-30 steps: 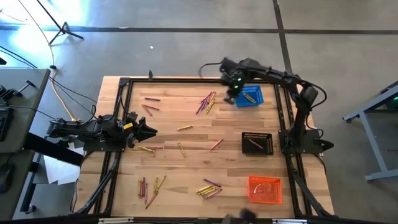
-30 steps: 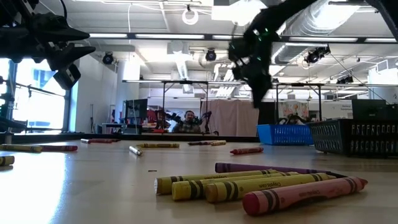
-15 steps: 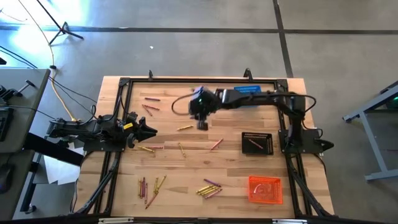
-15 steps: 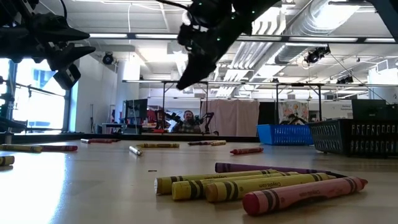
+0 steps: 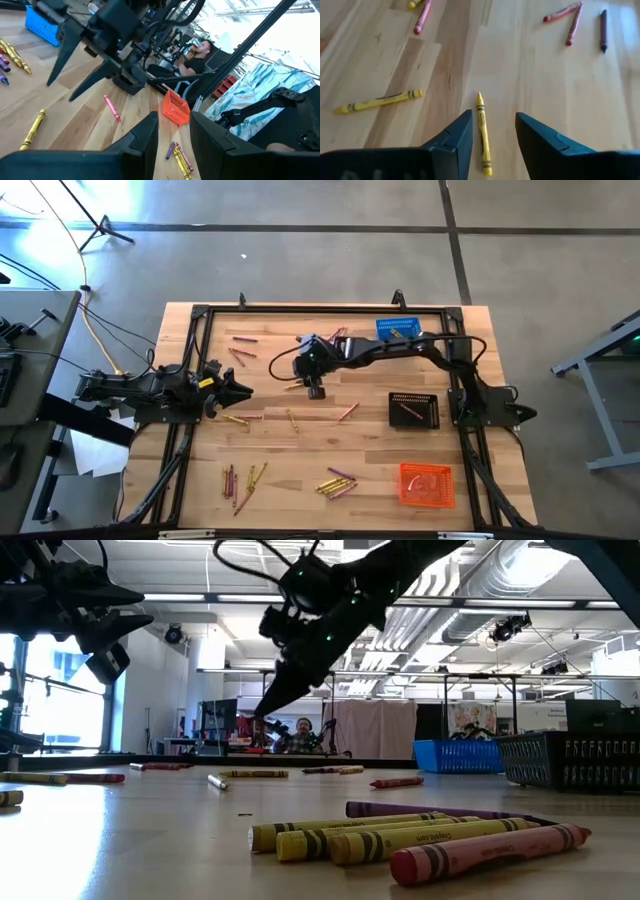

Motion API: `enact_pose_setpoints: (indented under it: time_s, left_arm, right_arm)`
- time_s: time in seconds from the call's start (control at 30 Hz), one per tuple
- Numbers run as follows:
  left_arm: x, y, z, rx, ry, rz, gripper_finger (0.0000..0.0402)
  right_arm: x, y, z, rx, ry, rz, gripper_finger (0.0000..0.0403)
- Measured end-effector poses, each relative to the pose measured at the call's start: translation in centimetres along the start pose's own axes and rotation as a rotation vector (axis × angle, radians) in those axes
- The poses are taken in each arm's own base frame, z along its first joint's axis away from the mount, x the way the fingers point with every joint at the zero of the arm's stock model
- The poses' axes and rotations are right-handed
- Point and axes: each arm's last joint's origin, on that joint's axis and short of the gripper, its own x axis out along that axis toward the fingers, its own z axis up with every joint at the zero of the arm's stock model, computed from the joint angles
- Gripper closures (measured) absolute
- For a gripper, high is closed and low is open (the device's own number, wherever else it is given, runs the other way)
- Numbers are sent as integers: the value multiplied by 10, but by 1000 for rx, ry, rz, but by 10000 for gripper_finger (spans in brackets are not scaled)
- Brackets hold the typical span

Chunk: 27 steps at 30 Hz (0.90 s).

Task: Sort crayons
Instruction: Put the yellow crayon into the blue bin

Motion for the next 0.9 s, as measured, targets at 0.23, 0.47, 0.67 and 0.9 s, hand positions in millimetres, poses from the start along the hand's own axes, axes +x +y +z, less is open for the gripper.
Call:
enact_pose_setpoints:
  time_s: [0.23,0.47,0.67,0.9]
  left_arm:
    - [0,0,0,0,0,4,302]
    - [0,0,0,0,0,5,302]
    - [0,0,0,0,0,5,302]
    - [0,0,0,0,0,5,302]
  right_arm:
    - [33,1,-17,2,14,6,267]
    - [49,-4,-27,14,-2,17,267]
    - [54,-6,-32,46,-15,73,267]
    - [62,-6,-40,142,13,87,267]
